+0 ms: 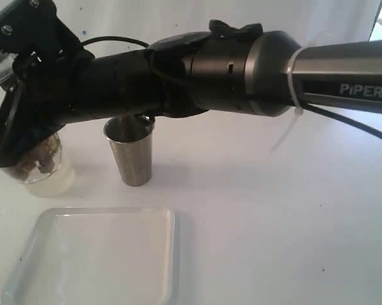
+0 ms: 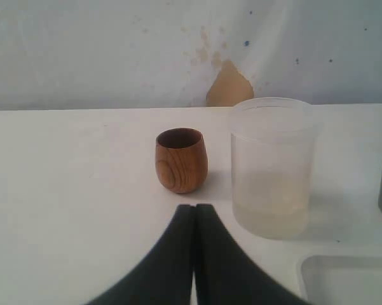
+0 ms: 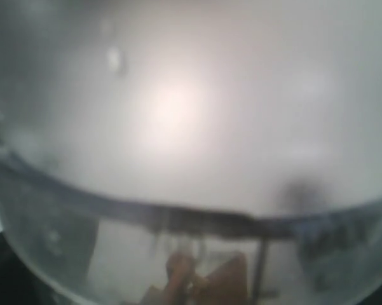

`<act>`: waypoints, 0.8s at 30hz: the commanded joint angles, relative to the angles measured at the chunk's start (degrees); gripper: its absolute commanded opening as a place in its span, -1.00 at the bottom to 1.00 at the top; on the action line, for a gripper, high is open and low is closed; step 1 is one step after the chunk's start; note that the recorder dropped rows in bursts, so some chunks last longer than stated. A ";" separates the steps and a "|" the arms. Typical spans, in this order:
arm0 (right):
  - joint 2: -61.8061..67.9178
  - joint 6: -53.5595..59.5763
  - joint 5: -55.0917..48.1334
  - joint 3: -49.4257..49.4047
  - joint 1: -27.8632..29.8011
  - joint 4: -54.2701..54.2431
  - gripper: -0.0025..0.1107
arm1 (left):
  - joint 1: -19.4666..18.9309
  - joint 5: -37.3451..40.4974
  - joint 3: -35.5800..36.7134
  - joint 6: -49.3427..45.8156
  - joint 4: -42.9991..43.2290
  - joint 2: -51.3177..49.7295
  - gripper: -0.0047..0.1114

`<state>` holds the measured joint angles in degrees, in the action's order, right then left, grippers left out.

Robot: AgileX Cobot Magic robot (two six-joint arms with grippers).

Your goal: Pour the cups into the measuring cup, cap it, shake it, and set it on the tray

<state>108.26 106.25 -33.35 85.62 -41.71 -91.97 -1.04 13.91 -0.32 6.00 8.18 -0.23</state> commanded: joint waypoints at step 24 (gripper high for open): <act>-1.67 -69.50 40.97 -0.15 -10.17 58.38 -0.96 | 0.17 -0.30 0.32 0.08 0.20 0.23 -0.92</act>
<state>107.75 44.84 3.86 85.52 -51.84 -39.58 -1.04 13.91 -0.32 6.00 8.18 -0.23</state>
